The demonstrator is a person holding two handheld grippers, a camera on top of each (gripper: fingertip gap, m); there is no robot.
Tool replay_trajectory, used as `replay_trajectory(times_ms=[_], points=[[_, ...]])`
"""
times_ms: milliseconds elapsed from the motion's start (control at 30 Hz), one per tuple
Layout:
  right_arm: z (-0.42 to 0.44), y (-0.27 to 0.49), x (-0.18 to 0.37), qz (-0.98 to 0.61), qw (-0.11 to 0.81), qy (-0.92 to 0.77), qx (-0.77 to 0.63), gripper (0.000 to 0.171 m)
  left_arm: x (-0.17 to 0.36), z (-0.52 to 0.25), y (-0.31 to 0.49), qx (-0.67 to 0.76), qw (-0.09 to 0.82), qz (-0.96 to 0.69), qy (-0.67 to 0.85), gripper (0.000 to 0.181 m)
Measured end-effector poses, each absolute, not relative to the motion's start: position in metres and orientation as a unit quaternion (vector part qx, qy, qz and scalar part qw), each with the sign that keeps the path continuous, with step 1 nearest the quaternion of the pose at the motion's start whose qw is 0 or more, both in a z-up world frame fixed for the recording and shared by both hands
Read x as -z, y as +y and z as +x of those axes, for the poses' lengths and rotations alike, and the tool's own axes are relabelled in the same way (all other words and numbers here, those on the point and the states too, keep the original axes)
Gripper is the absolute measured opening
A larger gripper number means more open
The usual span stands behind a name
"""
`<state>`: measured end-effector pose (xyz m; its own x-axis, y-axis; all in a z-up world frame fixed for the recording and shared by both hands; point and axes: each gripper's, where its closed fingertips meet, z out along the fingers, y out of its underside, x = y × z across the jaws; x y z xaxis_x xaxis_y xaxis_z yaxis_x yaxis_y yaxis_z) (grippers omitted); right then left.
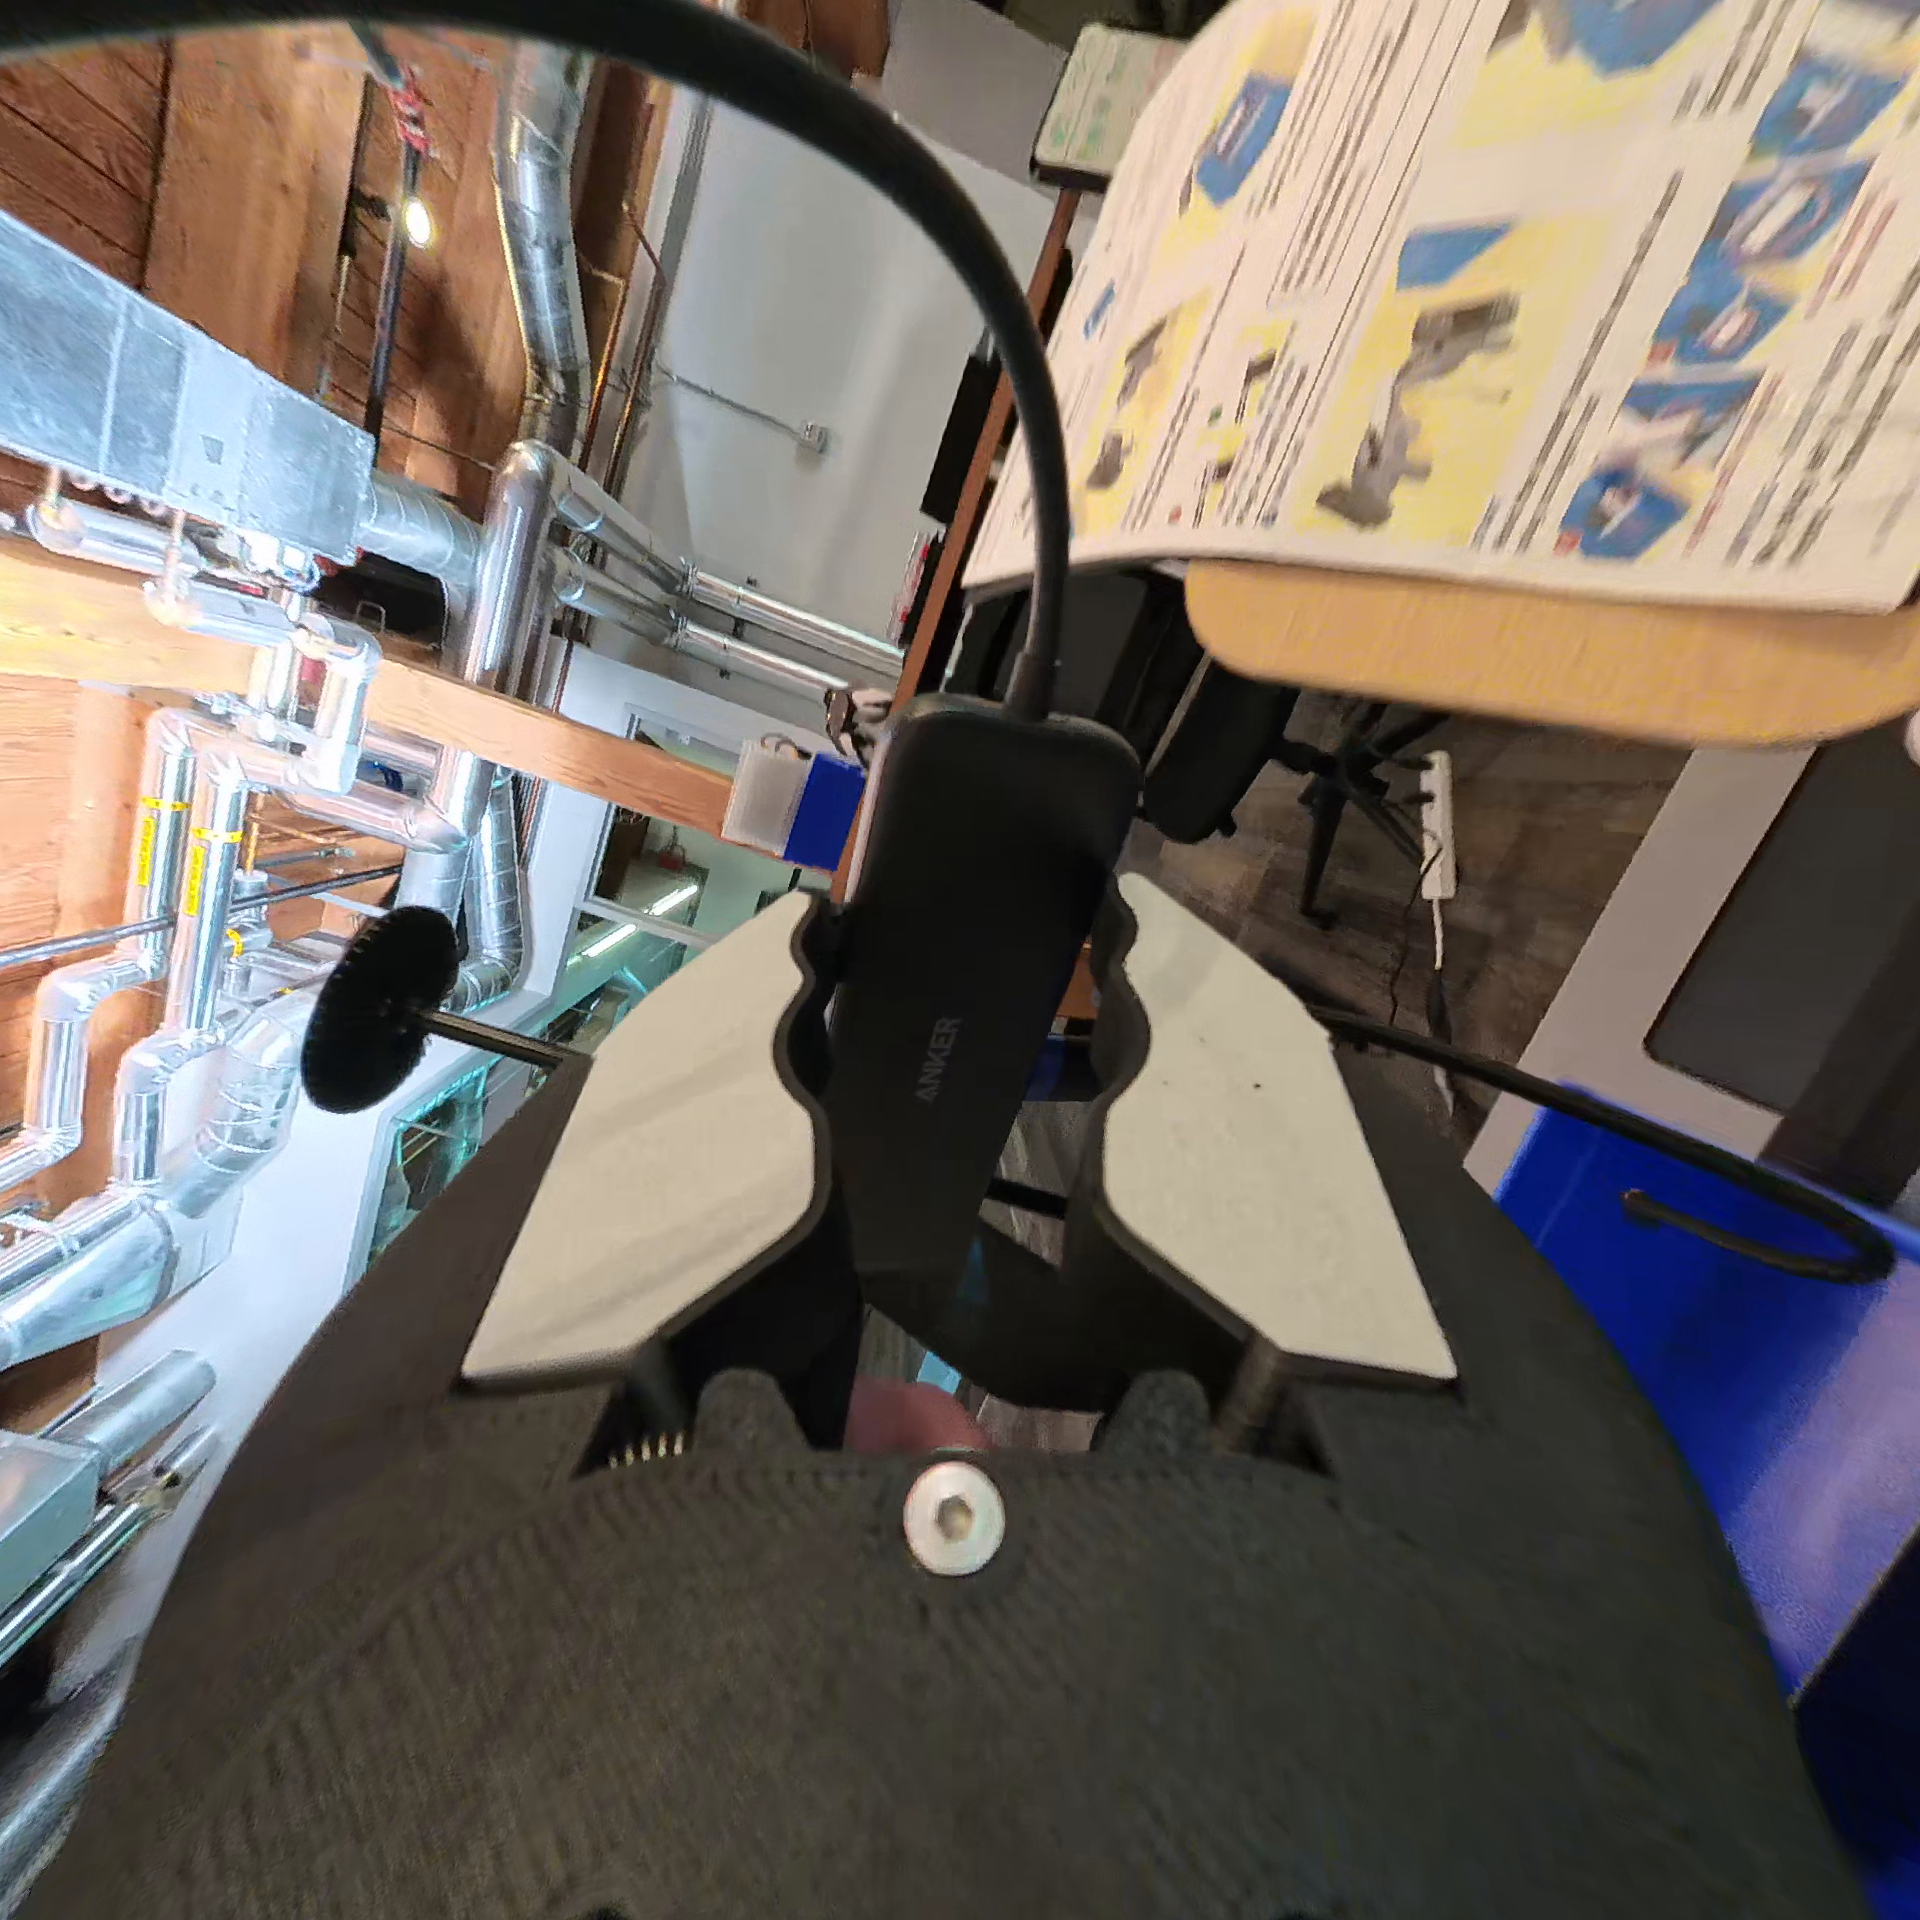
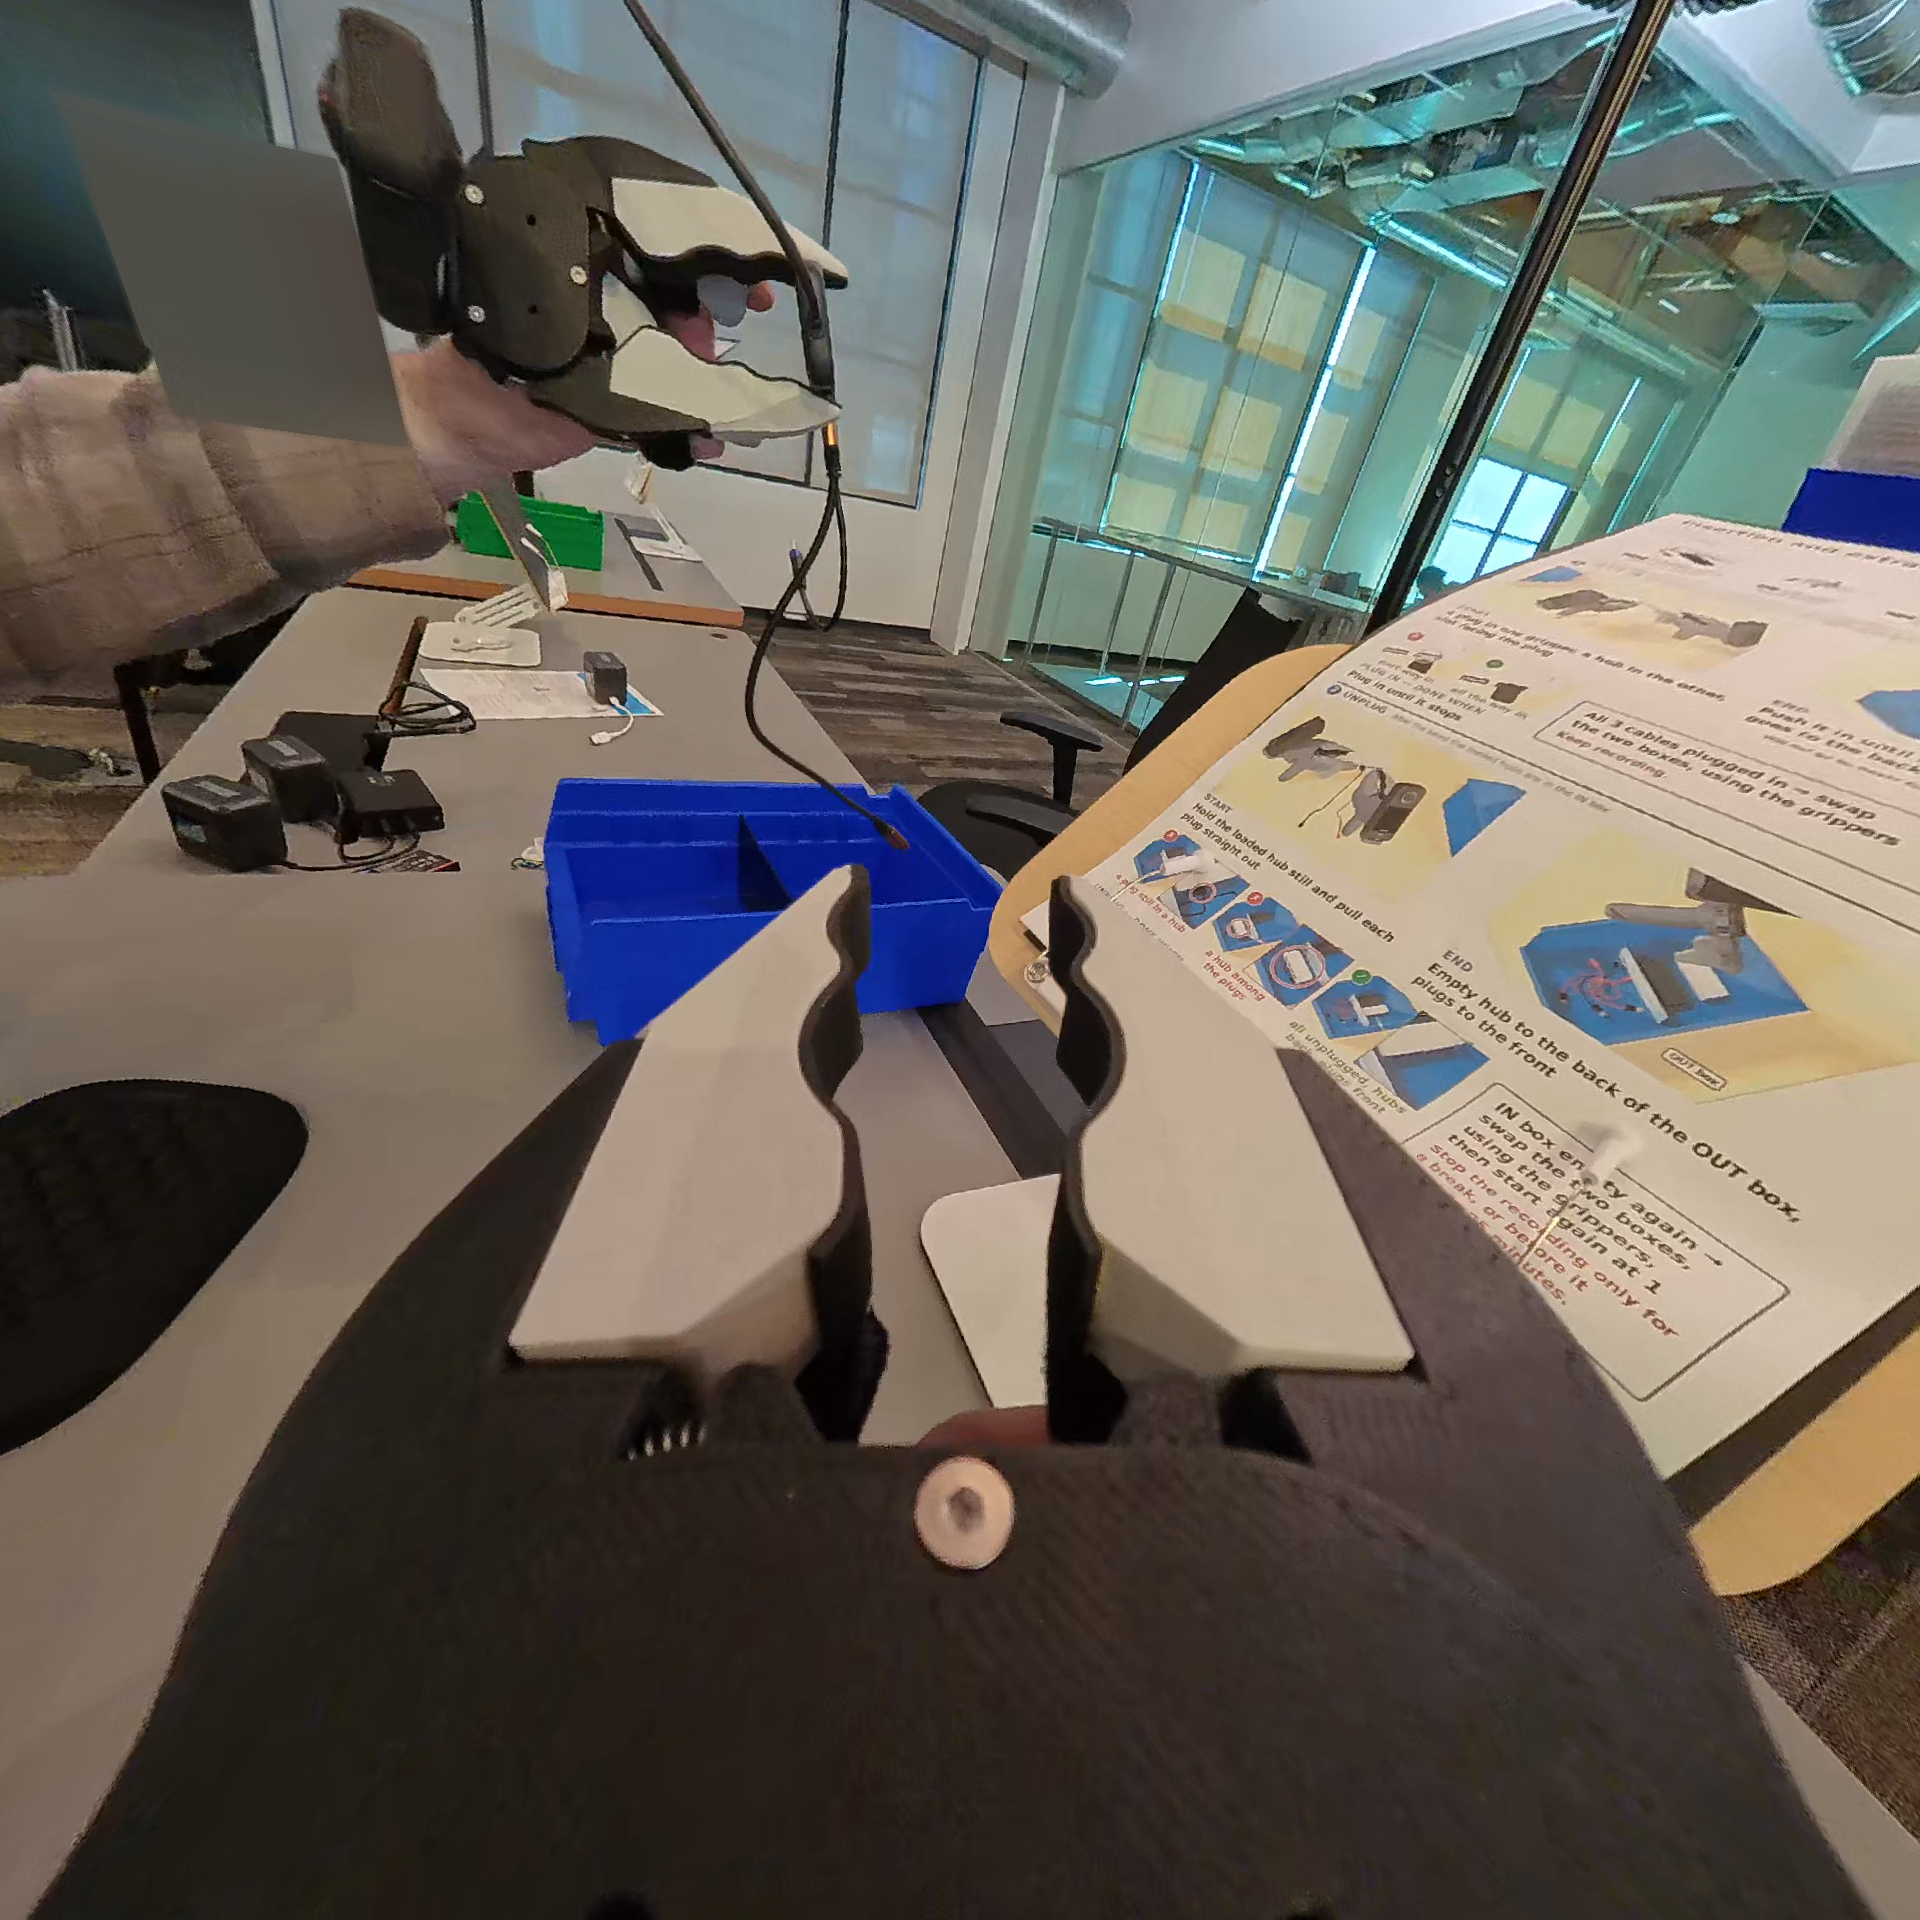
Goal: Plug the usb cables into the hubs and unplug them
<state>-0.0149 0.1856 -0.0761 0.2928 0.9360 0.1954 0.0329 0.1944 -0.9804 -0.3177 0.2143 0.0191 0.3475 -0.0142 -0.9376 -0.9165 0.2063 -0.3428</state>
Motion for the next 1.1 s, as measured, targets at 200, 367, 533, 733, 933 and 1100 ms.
replay_trajectory(times_ms=[200, 367, 533, 733, 933, 1100], points=[[-0.027, 0.165, 0.062, -0.496, 0.618, -0.481, -0.375, 0.037, -0.021, -0.243, 0.195, -0.33, 0.665, -0.495, 0.452, 0.048], [-0.036, 0.149, 0.052, -0.479, 0.62, -0.487, -0.386, 0.038, -0.004, -0.18, 0.186, -0.279, 0.692, -0.488, 0.452, 0.048], [-0.038, 0.148, 0.05, -0.477, 0.622, -0.481, -0.394, 0.042, 0.019, -0.126, 0.185, -0.245, 0.712, -0.479, 0.451, 0.048], [-0.048, 0.153, 0.057, -0.483, 0.62, -0.479, -0.392, 0.044, 0.05, -0.074, 0.186, -0.219, 0.712, -0.473, 0.471, 0.048], [-0.057, 0.166, 0.068, -0.509, 0.613, -0.464, -0.386, 0.03, 0.07, -0.043, 0.186, -0.211, 0.697, -0.462, 0.506, 0.047], [-0.059, 0.176, 0.077, -0.527, 0.608, -0.455, -0.381, 0.011, 0.077, -0.033, 0.187, -0.207, 0.693, -0.462, 0.514, 0.047]])
